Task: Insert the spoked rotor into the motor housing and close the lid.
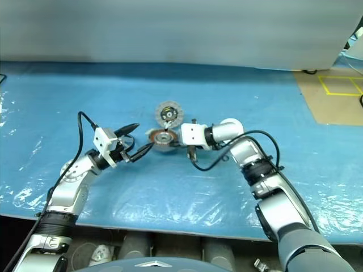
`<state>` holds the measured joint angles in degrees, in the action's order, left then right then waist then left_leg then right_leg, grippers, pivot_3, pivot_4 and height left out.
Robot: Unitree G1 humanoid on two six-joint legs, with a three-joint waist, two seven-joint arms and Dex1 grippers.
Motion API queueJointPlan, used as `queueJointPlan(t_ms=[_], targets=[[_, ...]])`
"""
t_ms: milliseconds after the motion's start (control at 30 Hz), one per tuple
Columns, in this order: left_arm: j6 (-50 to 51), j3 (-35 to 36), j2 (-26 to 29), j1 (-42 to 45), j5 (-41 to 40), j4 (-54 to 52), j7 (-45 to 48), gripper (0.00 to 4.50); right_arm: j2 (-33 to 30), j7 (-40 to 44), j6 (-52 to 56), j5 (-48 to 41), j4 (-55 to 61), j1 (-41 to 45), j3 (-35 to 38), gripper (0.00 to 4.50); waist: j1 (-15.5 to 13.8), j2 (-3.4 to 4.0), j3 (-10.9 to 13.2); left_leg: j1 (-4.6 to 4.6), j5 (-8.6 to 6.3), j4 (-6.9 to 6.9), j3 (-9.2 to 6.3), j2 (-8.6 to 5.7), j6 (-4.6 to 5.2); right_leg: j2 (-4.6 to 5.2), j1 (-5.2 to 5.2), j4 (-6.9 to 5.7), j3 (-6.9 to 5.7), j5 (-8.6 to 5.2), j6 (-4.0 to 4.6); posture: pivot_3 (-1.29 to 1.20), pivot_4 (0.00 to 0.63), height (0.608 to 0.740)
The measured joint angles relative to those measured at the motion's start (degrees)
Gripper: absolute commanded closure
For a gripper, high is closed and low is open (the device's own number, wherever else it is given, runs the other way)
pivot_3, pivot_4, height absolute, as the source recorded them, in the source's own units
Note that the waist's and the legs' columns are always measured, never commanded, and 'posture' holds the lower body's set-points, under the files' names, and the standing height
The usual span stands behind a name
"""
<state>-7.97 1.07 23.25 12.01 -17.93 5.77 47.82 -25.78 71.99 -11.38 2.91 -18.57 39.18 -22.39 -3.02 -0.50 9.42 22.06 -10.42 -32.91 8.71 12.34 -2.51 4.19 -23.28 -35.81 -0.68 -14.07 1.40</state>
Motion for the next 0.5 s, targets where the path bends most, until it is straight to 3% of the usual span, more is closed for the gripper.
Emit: queueJointPlan(t_ms=[267,367,500], targets=[[1.5,0.1,0.3,-1.1,-0.8,-2.0,0.4,0.0,-0.3,-0.1,4.1,-0.2,4.4,-5.6,-1.3,4.49,0.7,0.0,0.0,-0.13,-0.2,-0.09,0.02,0.0,0.03,-0.01,0.01,-0.05,0.13,0.0,0.02,0.0,0.15,0.74],[1.7,0.0,0.3,-1.2,-0.8,-2.2,0.5,0.0,1.8,-1.9,6.2,-1.5,6.0,-5.6,-0.9,3.86,0.6,0.0,0.0,-0.1,-0.2,-0.09,0.02,-0.01,0.03,-0.01,0.01,-0.03,0.13,-0.01,0.02,0.0,0.15,0.74],[2.1,-0.1,0.3,-1.3,-0.8,-2.2,0.6,0.0,2.5,-5.0,9.0,-4.1,7.8,-5.6,2.1,2.58,0.2,0.0,0.0,-0.05,-0.17,-0.09,0.02,-0.05,0.04,0.01,0.02,0.04,0.12,0.0,0.02,0.0,0.15,0.74]])
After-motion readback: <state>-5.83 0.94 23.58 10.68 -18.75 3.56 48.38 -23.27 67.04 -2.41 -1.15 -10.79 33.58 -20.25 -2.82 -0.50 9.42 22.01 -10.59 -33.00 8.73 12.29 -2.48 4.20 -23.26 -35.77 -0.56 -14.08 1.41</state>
